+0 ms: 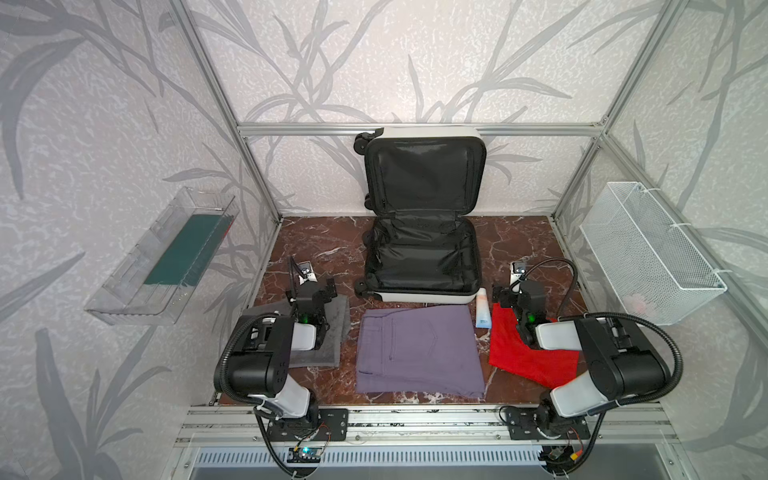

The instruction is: Pack the luggage

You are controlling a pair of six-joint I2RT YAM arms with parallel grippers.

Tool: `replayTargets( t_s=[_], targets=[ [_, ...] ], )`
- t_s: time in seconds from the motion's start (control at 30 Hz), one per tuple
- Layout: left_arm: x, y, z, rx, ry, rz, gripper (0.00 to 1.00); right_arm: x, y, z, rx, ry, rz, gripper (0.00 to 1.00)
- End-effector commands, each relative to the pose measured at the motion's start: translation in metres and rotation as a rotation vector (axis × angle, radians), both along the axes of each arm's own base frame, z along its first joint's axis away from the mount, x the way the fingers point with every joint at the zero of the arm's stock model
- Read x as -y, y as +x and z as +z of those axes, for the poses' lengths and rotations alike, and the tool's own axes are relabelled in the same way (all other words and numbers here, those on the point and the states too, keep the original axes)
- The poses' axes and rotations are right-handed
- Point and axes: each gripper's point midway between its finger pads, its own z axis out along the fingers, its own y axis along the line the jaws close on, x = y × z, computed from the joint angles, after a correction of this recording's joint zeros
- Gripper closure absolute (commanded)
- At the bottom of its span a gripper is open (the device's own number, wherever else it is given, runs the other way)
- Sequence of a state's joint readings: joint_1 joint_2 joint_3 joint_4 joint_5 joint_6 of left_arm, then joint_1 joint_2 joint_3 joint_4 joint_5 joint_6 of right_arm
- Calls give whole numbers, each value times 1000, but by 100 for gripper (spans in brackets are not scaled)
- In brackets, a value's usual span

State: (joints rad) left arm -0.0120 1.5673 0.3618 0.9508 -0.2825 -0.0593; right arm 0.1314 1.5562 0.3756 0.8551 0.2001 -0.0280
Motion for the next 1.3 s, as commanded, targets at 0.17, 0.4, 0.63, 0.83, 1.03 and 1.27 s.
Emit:
replayTargets(
  t_s=[0.17,0.4,0.63,0.83,1.03,1.27],
  targets=[
    [2,4,4,13,11,-16,1,1,6,15,43,1,-5,1],
    [1,4,4,14,10,-14,1,1,6,14,43,2,-5,1],
    [1,5,5,12,8,-14,1,1,6,14,43,3,-6,1],
    [1,5,5,12,7,-14,1,1,6,15,44,3,-5,1],
    [2,4,4,10,6,-18,1,1,6,15,43,4,-5,1],
    [-4,0,35,-8,29,40,1,5,1,53,5,4,-30,1]
  ],
)
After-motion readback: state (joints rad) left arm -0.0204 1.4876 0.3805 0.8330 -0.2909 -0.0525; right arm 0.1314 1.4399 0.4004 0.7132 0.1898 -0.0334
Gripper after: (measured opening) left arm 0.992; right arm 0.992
